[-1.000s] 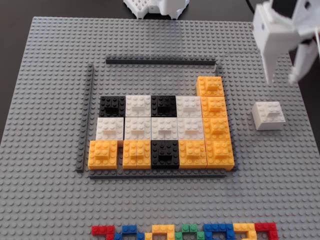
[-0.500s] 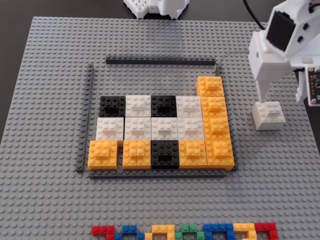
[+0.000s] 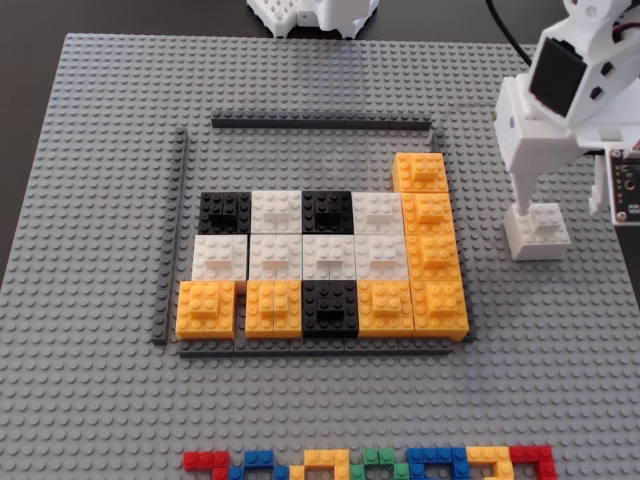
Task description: Grab the cube and place it into the grid
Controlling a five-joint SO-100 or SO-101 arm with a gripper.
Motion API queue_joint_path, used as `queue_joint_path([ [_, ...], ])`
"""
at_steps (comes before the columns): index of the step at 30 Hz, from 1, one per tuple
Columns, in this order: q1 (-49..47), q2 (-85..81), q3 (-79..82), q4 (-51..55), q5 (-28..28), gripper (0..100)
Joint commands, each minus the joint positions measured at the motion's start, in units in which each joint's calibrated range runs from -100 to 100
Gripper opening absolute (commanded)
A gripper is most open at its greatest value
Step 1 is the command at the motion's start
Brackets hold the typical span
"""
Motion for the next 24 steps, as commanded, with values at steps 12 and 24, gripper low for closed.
queue_joint_path([
  [12, -1.08, 0.82, -5.63, -0.81, 0.34, 20],
  [24, -0.34, 0.3, -1.47, -2.37, 0.59, 5],
])
